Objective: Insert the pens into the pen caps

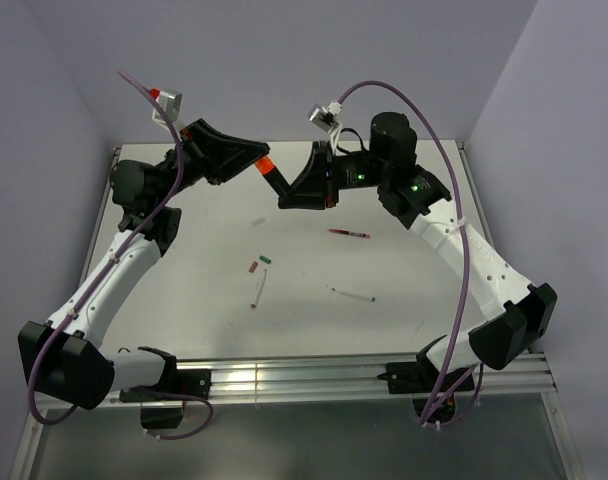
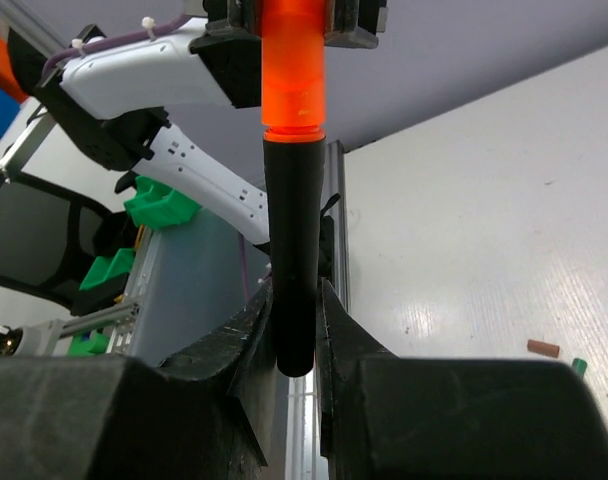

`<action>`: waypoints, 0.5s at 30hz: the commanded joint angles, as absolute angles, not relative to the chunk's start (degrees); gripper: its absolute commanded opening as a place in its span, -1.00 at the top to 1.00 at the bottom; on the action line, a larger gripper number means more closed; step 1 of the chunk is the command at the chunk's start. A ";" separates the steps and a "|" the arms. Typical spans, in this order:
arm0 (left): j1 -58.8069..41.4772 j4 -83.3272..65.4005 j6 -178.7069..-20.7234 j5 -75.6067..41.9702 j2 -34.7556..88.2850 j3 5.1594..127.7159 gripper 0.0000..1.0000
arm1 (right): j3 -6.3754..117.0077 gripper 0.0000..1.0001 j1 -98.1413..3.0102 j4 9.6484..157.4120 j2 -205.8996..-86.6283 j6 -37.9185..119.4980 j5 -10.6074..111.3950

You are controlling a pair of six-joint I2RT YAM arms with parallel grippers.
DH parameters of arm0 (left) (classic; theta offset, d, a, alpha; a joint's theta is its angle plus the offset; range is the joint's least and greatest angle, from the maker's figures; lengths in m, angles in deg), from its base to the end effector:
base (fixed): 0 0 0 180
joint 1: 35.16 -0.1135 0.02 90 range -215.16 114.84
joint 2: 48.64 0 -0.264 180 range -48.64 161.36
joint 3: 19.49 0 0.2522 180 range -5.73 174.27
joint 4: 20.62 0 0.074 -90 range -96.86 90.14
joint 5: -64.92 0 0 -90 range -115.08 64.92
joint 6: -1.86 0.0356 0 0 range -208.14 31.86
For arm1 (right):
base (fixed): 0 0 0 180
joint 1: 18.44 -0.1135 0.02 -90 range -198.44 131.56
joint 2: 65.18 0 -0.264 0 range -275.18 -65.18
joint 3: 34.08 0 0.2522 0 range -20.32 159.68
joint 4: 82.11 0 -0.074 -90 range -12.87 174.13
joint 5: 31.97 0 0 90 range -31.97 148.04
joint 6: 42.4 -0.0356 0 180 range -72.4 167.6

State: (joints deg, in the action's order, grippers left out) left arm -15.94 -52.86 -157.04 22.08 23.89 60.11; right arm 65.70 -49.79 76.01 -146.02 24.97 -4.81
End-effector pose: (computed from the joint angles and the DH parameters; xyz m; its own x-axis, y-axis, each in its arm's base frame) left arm 0.2435 -0.1125 0.4586 -0.4933 -0.4998 -0.7119 0.8315 -0.0307 -0.5546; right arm 0.2454 0.1866 0.4514 -0.4238 -0.0525 -0.9042 -0.9028 -0.0566 0.4264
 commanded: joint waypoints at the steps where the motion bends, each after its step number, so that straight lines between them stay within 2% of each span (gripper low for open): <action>1: -14.16 -47.83 -155.29 21.60 21.67 57.73 0.99 | 72.31 1.00 -49.99 75.43 -147.00 27.39 0.10; 15: -8.81 -41.76 -151.68 21.06 21.76 53.95 0.99 | 77.06 1.00 -49.99 72.62 -148.59 27.30 7.32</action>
